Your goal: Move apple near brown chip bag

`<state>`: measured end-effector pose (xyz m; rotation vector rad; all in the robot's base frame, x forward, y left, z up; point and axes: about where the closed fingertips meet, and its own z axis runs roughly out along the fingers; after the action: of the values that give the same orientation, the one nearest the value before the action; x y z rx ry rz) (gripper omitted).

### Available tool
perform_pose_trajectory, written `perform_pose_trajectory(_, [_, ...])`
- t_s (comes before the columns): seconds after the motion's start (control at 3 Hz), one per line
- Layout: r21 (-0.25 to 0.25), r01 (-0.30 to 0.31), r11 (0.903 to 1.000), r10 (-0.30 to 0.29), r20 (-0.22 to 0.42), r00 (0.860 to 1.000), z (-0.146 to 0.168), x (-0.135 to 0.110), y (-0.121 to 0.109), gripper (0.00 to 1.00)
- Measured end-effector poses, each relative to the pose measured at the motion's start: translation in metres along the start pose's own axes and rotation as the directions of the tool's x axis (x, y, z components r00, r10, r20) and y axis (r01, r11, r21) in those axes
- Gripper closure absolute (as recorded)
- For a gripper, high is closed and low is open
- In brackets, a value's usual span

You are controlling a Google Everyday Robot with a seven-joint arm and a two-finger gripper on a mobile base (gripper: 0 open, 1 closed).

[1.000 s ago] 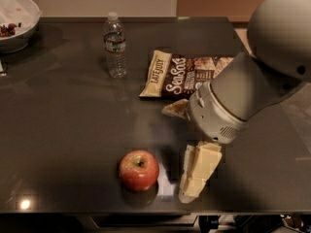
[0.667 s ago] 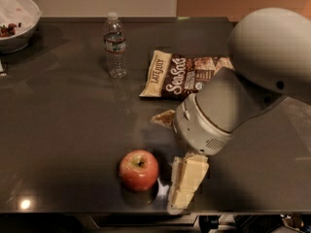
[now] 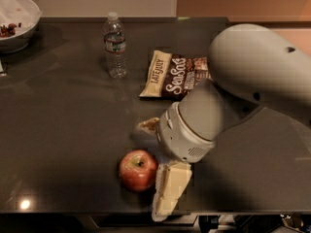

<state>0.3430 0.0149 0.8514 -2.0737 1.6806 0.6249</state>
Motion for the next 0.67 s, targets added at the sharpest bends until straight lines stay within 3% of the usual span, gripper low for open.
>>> perform_pose_trajectory(0.67, [0.011,-0.025,0.9996,0.025,0.023,0.999,-0.0001,-0.0019,-0.0091,0.41])
